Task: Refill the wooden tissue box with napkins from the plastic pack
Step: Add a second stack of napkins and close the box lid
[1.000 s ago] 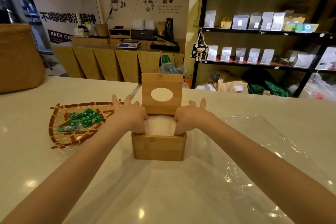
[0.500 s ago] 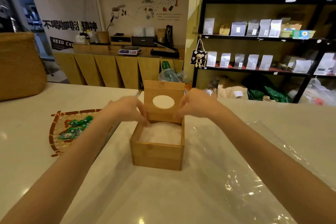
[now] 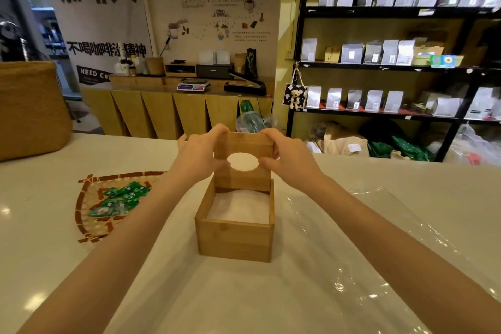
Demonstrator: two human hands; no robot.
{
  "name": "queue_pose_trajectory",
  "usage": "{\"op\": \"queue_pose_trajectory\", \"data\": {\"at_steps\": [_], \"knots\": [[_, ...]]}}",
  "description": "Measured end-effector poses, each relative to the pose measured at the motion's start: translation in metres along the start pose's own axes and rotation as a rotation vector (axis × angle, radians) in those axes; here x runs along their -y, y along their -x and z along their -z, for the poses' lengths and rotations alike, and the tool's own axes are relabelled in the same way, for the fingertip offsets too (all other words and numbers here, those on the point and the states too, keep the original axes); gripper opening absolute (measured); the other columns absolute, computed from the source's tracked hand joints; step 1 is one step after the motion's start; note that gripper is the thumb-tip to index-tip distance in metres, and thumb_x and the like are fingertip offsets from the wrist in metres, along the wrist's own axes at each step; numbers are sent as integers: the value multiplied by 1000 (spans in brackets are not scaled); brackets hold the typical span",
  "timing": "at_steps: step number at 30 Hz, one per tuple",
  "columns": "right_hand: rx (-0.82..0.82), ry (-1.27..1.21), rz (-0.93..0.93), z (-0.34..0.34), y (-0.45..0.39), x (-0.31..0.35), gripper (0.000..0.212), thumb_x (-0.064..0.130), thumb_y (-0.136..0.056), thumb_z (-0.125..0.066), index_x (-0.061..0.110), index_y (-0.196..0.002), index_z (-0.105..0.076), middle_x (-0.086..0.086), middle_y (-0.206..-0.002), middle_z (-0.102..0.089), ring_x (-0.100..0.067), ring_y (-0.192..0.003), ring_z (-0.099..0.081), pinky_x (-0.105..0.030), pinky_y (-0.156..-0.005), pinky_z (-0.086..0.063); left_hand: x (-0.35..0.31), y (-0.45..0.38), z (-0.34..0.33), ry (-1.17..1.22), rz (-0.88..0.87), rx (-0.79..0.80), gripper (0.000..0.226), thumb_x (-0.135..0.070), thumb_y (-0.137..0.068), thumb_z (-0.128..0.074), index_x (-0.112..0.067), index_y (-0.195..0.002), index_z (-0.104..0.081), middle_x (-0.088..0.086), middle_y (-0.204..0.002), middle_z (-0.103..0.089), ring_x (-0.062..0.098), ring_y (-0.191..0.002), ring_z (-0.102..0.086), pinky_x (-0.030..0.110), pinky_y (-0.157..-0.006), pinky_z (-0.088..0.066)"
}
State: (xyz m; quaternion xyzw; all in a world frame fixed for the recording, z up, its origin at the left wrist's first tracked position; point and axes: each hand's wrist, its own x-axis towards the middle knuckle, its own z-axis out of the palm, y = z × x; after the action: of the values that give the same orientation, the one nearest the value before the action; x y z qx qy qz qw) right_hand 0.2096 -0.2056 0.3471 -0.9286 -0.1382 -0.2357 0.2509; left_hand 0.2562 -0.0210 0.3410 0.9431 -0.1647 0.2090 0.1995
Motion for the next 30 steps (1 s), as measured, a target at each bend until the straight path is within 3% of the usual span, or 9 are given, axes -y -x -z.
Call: {"op": "queue_pose_trajectory", "data": {"at_steps": [3, 7, 9, 12, 15, 21, 25, 30], "knots": [[-92, 1, 85, 0, 11, 4, 36, 20, -88, -56, 17, -124, -50, -9, -91, -69, -25, -80, -61, -42, -82, -50, -2, 13, 0, 102, -7, -71, 56, -20, -74, -72, -29, -118, -40, 6, -107, -65, 29, -94, -60, 44, -88, -47], [-206, 44, 172, -1, 30, 11, 33, 24, -97, -35, 13, -120, -56, -3, -70, -64, -13, -64, -50, -38, -85, -41, -1, 39, -1, 205, -89, -164, 41, -17, -82, -63, -25, -118, -46, 6, -107, -66, 24, -95, -62, 29, -79, -45], [-193, 45, 174, -1, 42, 14, 34, 25, -97, -34, 14, -120, -57, -5, -79, -70, -9, -70, -48, -37, -89, -39, 2, 52, 0, 276, -130, -137, 36, -28, -86, -54, -28, -121, -45, 0, -110, -63, 15, -97, -57, 24, -79, -40], [-88, 5, 136, -3, 64, 16, 39, 31, -96, -31, 19, -123, -56, -3, -102, -71, -16, -90, -59, -33, -92, -37, 8, 75, 0, 326, -162, -2, 44, -54, -83, -31, -45, -126, -35, -16, -116, -47, 3, -104, -42, 23, -85, -34], [-12, -34, 126, -8, 86, 16, 42, 34, -94, -31, 19, -124, -56, -1, -118, -66, -15, -110, -57, -27, -95, -35, 14, 96, -1, 366, -215, 54, 39, -57, -82, -27, -54, -121, -30, -24, -124, -38, -4, -114, -35, 13, -93, -29], [11, 131, 202, -25, 116, 12, 36, 20, -91, -45, 10, -123, -57, -11, -127, -60, -29, -123, -51, -42, -104, -33, 18, 121, -8, 256, -237, 97, 50, -45, -83, -31, -34, -132, -27, -20, -136, -28, -5, -126, -21, 16, -106, -15], [-68, 179, 229, -30, 118, 12, 34, 20, -90, -47, 6, -118, -60, -13, -121, -65, -32, -117, -56, -46, -100, -38, 17, 124, -9, 278, -215, 85, 47, -44, -84, -33, -37, -130, -29, -20, -137, -29, -2, -131, -21, 25, -110, -12], [-21, 183, 237, -31, 119, 11, 37, 24, -91, -41, 7, -120, -59, -13, -123, -63, -31, -119, -55, -44, -99, -41, 15, 128, -11, 286, -204, 92, 44, -45, -84, -33, -38, -127, -33, -18, -138, -30, 4, -133, -26, 31, -112, -15]]}}
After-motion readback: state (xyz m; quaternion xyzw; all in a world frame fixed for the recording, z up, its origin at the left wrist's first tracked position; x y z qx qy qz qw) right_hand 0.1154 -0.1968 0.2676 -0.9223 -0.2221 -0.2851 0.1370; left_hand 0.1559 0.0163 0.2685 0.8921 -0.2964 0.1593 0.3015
